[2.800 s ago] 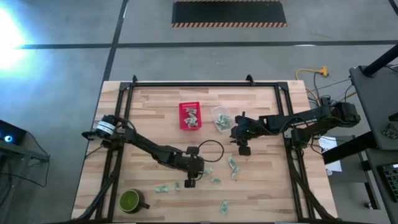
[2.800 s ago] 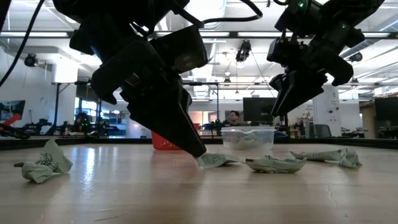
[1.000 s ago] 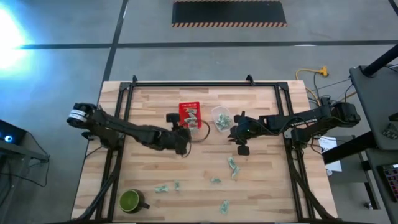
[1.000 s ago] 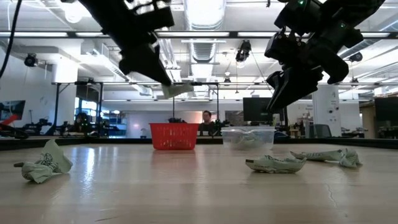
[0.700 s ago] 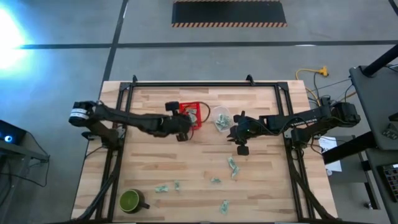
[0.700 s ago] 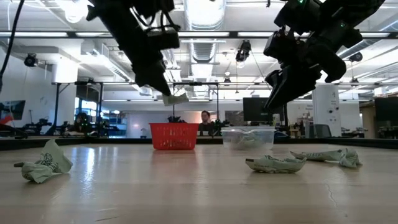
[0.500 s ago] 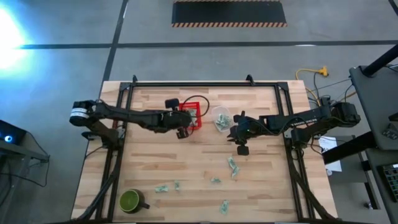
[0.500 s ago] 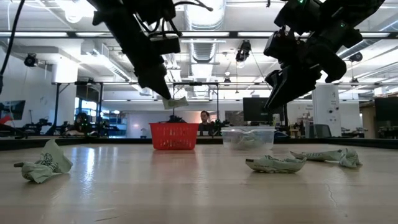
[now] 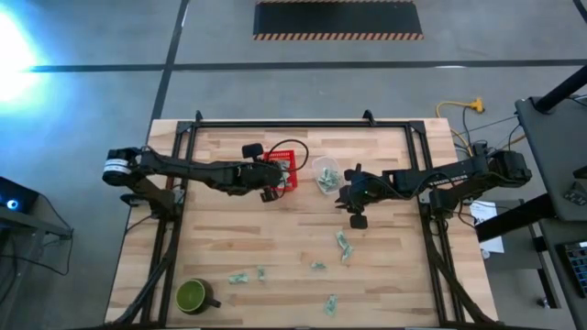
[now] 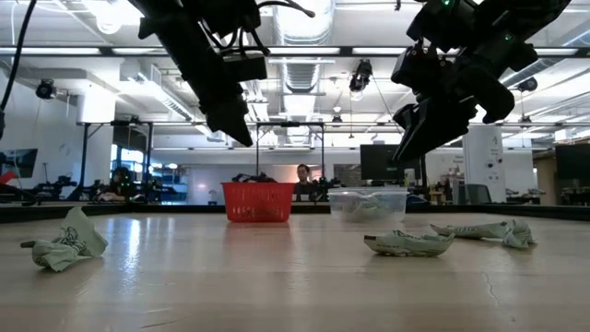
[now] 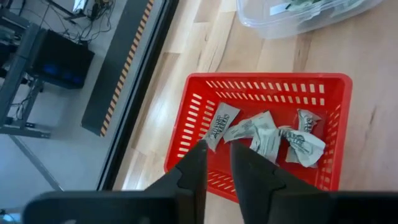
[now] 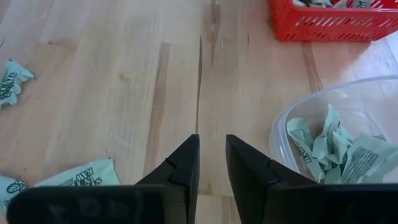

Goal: Pick and place items into bin
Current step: Put the white stevia packet into the transparent bin

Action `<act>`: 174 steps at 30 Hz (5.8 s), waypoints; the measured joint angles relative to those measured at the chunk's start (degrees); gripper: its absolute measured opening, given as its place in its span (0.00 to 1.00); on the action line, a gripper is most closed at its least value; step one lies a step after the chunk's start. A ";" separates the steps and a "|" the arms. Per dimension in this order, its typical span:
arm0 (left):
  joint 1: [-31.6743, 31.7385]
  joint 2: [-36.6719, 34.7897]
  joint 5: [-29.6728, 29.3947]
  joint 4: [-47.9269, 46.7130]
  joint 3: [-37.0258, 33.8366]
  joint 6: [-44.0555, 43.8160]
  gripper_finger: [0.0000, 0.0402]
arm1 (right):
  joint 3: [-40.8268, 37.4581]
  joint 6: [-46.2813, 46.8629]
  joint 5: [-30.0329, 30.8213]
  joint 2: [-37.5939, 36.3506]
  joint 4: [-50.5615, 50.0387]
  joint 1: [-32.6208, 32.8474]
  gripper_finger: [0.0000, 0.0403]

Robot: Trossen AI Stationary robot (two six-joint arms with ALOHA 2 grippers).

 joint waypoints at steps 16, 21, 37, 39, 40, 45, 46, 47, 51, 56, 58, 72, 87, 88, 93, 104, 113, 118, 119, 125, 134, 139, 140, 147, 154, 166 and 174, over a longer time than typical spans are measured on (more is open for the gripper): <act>-5.95 -0.48 -0.14 -0.13 0.00 -1.56 0.21 | -3.56 4.07 -11.72 0.00 -0.04 4.31 0.17; -8.47 -0.44 -0.47 -0.17 0.00 -2.83 0.22 | -5.65 11.76 -11.69 0.00 -0.02 6.60 0.17; -10.88 -0.39 -4.23 -0.17 -4.34 -7.94 0.22 | -2.86 40.66 3.39 0.00 0.92 16.04 0.17; -10.88 -0.37 -4.23 -0.33 -5.68 -8.99 0.22 | -2.00 43.15 6.69 0.00 -0.25 17.77 0.17; -10.88 -0.37 -4.23 -0.35 -6.20 -9.13 0.22 | -1.61 44.04 8.33 0.00 -1.32 18.60 0.17; -10.88 -0.91 -4.30 -0.26 -7.26 -9.11 0.22 | -0.52 48.20 16.69 0.64 -3.50 23.22 0.17; -10.90 -1.22 -4.30 -0.13 -7.26 -9.07 0.22 | -0.48 48.93 17.99 0.96 -3.51 24.03 0.17; -10.91 -1.54 -4.32 -0.11 -7.26 -8.94 0.22 | -0.43 49.71 19.09 1.35 -3.54 24.71 0.17; -11.59 -3.81 -4.32 -0.12 -7.26 -9.02 0.22 | -0.39 52.48 20.02 3.48 -3.57 26.44 0.17; -13.64 -6.41 -4.30 0.34 -7.37 -9.31 0.22 | -0.39 54.57 17.96 6.42 -3.38 27.29 0.17; -14.29 -7.12 -4.36 1.45 -7.39 -9.20 0.22 | -0.39 54.87 17.70 7.15 -3.11 27.29 0.17; -15.28 -7.45 -5.81 1.38 -7.41 -9.07 0.22 | -0.40 57.21 14.80 7.23 -2.96 27.23 0.28; -15.36 -7.52 -5.80 1.38 -7.43 -8.98 0.22 | -0.07 62.71 19.60 11.54 -3.45 27.23 0.63; -15.39 -7.52 -5.80 1.38 -7.43 -9.00 0.22 | 0.35 62.76 19.28 12.75 -3.50 27.23 0.63; -15.44 -7.52 -5.79 1.40 -7.45 -9.05 0.22 | 3.48 61.22 19.56 16.92 -4.13 27.23 0.64; -15.76 -7.52 -5.80 1.38 -7.45 -9.22 0.22 | 11.32 62.40 20.55 24.36 -14.86 27.47 0.57; -15.78 -7.52 -5.78 1.38 -7.43 -9.27 0.22 | 17.12 60.33 23.69 27.02 -24.28 28.41 0.38; -15.79 -7.54 -5.78 1.38 -7.43 -9.27 0.22 | 17.46 58.33 24.72 26.99 -24.53 28.41 0.22; -15.82 -7.54 -5.78 1.38 -7.43 -9.27 0.22 | 17.40 58.09 24.83 26.95 -24.59 28.41 0.18; -15.85 -7.54 -5.78 1.38 -7.43 -9.27 0.22 | 17.45 56.11 25.43 26.91 -24.68 28.41 0.04; -16.20 -7.54 -5.78 1.38 -7.43 -9.29 0.22 | 19.12 49.97 25.84 25.14 -24.93 28.41 0.02; -16.44 -7.54 -5.78 1.40 -7.43 -9.29 0.22 | 19.99 45.21 30.81 21.16 -26.04 28.19 0.02; -16.48 -7.54 -5.78 1.39 -7.42 -9.29 0.22 | 20.04 44.17 32.48 20.09 -26.28 27.92 0.02; -16.61 -7.56 -5.76 1.60 -6.88 -9.29 0.22 | 19.54 29.90 44.15 13.94 -26.04 22.23 0.02; -17.66 -7.56 -5.76 1.87 -6.86 -9.29 0.22 | 19.27 16.85 43.62 12.15 -21.45 11.12 0.02; -18.01 -7.56 -5.76 1.88 -6.96 -9.28 0.22 | 18.23 7.93 26.24 15.88 -16.83 -6.93 0.02; -18.01 -7.56 -5.76 1.88 -7.02 -9.27 0.22 | 18.12 7.04 22.36 16.52 -16.41 -9.11 0.02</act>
